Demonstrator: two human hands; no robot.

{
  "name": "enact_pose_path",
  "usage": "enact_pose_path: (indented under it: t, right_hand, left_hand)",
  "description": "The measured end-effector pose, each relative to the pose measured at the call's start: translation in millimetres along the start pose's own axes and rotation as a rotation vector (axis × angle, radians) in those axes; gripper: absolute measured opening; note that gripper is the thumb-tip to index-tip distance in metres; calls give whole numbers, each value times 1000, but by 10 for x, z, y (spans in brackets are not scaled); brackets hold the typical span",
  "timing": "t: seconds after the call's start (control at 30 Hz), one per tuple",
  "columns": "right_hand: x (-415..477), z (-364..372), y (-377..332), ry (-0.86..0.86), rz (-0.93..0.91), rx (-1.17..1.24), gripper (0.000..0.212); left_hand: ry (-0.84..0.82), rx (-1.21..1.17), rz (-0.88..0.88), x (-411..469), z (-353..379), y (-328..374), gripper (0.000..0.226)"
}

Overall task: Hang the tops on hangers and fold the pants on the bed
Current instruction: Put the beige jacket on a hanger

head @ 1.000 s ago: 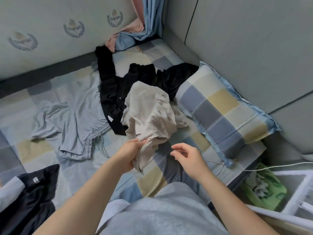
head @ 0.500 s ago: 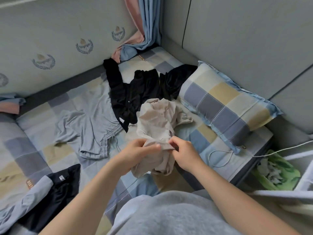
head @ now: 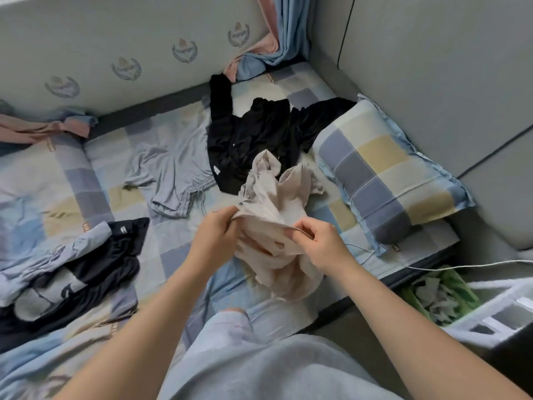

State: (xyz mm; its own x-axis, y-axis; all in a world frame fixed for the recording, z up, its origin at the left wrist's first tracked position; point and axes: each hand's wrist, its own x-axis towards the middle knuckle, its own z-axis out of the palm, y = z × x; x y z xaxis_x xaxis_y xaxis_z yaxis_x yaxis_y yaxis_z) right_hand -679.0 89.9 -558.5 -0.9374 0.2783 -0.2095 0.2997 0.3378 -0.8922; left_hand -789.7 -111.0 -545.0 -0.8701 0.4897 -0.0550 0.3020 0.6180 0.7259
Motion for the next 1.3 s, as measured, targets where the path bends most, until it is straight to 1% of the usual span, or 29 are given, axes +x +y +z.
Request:
enact_pose_path:
  t: [0.07, 0.13, 0.2, 0.3, 0.4, 0.5, 0.6, 0.73, 0.87, 0.93, 1.03, 1.1, 1.17, 1.23, 1.3]
  right_hand:
    - [-46, -145, 11, -38, 16, -37, 19]
    - [-84, -271, 75, -50, 42, -178, 6]
    - [-128, -348, 143, -32, 65, -310, 9]
    - [-167, -388, 255, -10, 117, -443, 11]
    - [-168, -409, 360, 20, 170, -554, 13]
    - [-139, -470, 367, 64, 201, -592, 12]
    - [-73, -518, 335, 72, 182, -632, 12]
    - [125, -677, 371, 74, 152, -706, 13]
    - [288, -921, 505, 33, 103, -738, 10]
    - [300, -1004, 594, -27, 74, -780, 12]
    - [230, -1132, 797, -75, 144, -797, 18]
    - [177, -1199, 888, -72, 223, -768, 20]
    - [152, -1188, 868, -43, 268, -677, 20]
    - [149, -1095, 737, -21, 239, -560, 17]
    - [134, -956, 531, -46, 156, -460, 7]
  left_hand:
    - [13, -24, -111, -57, 27, 99, 25]
    - [27, -36, -206, -93, 73, 174, 27]
    - [22, -51, -266, -104, 122, 214, 25]
    - [-1, -78, -327, -59, 180, 214, 23]
    - [43, -116, -362, 12, 131, 147, 24]
    - [79, -109, -359, 37, -35, 65, 25]
    - [99, -93, -341, -7, -144, 90, 29]
    - [198, -169, -384, -103, -54, 219, 36]
    - [303, -243, -451, -139, 107, 288, 27]
    - [401, -316, -520, -186, 153, 305, 28]
    - [602, -513, -695, -287, 51, 267, 32]
    - [662, -577, -753, -384, -42, 215, 32]
    - [650, -615, -777, -475, -67, 180, 32]
    - [538, -660, -786, -546, -40, 181, 32]
    - [410, -688, -787, -623, 8, 173, 31]
